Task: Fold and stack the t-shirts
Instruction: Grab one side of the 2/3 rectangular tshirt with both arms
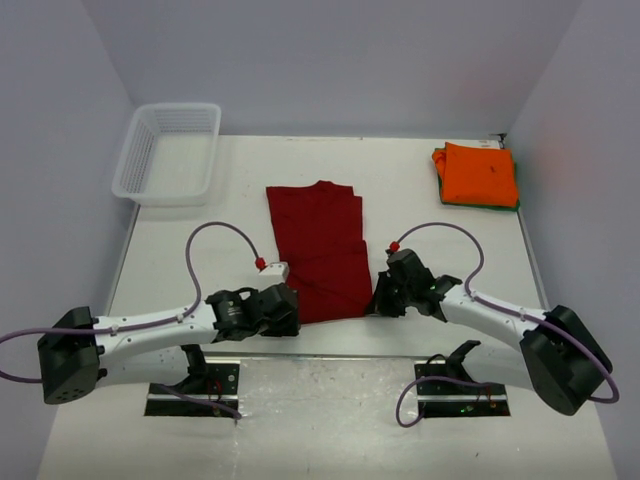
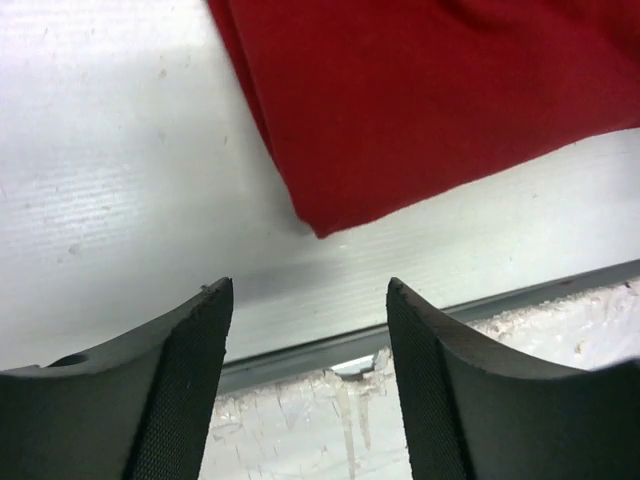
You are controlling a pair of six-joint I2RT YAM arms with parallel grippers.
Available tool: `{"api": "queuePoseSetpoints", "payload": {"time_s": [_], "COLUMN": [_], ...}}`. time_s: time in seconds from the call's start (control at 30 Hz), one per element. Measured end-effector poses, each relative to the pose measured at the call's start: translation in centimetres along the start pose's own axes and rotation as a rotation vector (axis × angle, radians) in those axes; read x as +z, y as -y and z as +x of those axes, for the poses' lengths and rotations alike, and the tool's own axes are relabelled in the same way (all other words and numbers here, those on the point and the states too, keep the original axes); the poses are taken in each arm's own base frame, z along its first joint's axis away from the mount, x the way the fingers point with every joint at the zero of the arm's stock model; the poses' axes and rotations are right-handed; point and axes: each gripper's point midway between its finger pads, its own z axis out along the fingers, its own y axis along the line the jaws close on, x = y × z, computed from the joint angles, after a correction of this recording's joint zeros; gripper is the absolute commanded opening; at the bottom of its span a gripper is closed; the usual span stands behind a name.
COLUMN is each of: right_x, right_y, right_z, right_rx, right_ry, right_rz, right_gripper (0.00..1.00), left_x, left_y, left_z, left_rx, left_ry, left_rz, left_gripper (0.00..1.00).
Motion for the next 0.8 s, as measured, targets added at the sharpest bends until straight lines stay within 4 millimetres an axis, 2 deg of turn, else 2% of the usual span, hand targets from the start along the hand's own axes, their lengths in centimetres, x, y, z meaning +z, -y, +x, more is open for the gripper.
{"api": "queuePoseSetpoints", "payload": {"time_s": [0.23, 0.5, 0.8], "right_x": [-0.5, -0.9, -0.9], "right_y": [-0.5, -0.9, -0.9], "right_z": [-0.3, -0.3, -0.1], "right_rx": [-0.007, -0.015, -0.019], "right_ry": [0.020, 0.028, 0.021], "right_rz": [-0.023, -0.037, -0.035], "right_gripper": [0.00, 0.00, 0.00], "left_x": [-0.7, 0.6, 1.2], "left_y": [-0.5, -1.4, -0.8], "left_z": [0.8, 1.9, 1.4], "left_rx": [-0.087, -0.112, -0.123], "left_ry": [-0.003, -0.025, 0.002], "left_rz": [0.015, -0.025, -0.009], "left_gripper": [0.57, 0.47, 0.46]}}
